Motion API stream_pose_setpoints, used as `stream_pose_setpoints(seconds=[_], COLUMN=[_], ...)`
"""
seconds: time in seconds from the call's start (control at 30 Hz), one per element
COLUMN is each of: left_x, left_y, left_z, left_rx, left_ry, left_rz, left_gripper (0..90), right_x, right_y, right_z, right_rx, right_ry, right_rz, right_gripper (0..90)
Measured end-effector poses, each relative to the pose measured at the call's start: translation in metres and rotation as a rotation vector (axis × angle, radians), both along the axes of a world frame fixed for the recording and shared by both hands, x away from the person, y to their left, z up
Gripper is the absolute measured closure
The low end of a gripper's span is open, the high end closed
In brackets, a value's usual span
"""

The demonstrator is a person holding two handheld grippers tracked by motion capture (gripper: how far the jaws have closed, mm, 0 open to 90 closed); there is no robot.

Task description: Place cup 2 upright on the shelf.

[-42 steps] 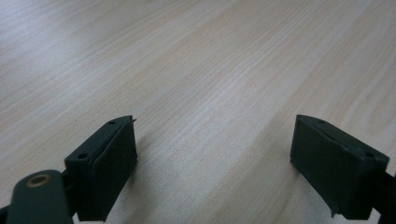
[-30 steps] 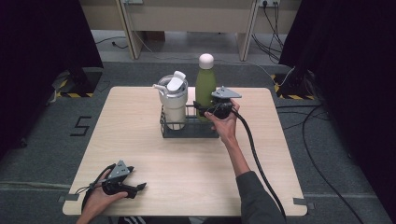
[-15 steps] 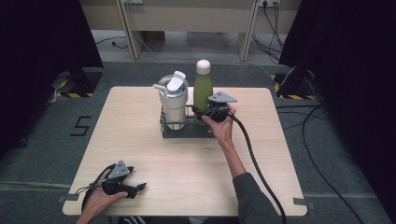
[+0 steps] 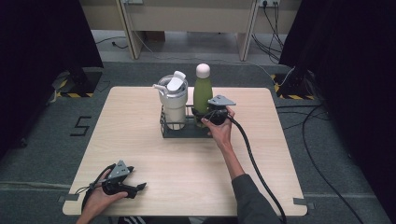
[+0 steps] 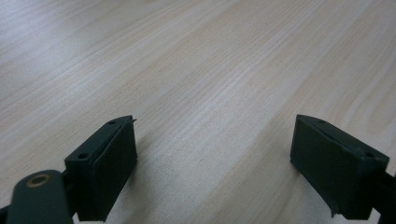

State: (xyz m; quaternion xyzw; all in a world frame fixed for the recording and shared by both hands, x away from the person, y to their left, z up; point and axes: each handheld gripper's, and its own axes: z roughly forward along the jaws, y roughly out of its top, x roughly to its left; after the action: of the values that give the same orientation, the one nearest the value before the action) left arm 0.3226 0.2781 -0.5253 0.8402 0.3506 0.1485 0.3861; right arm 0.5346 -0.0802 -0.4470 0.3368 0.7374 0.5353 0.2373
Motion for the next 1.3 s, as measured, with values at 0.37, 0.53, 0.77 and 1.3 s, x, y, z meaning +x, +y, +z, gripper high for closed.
stream_pose_setpoints(seconds=[0.37, 0.53, 0.77, 1.3], left_x=[0.000, 0.000, 0.000, 0.000], left_y=[0.000, 0.000, 0.000, 0.000], left_z=[0.000, 0.000, 0.000, 0.000], left_rx=[0.000, -0.001, 0.000, -0.002], left_ry=[-0.001, -0.002, -0.002, 0.000], left_rz=[0.001, 0.001, 0.001, 0.002], left_gripper=[13.8, 13.8, 13.8, 13.8], right_x=[-0.004, -0.005, -0.005, -0.018], right_y=[0.000, 0.000, 0.000, -0.010], right_z=[-0.003, -0.005, -0.005, 0.005], right_rx=[-0.017, -0.011, -0.008, -0.021], right_ry=[-0.015, -0.029, -0.024, -0.004], right_rz=[0.000, -0.003, -0.008, -0.028], right_gripper=[20.8, 20.8, 20.5, 14.9])
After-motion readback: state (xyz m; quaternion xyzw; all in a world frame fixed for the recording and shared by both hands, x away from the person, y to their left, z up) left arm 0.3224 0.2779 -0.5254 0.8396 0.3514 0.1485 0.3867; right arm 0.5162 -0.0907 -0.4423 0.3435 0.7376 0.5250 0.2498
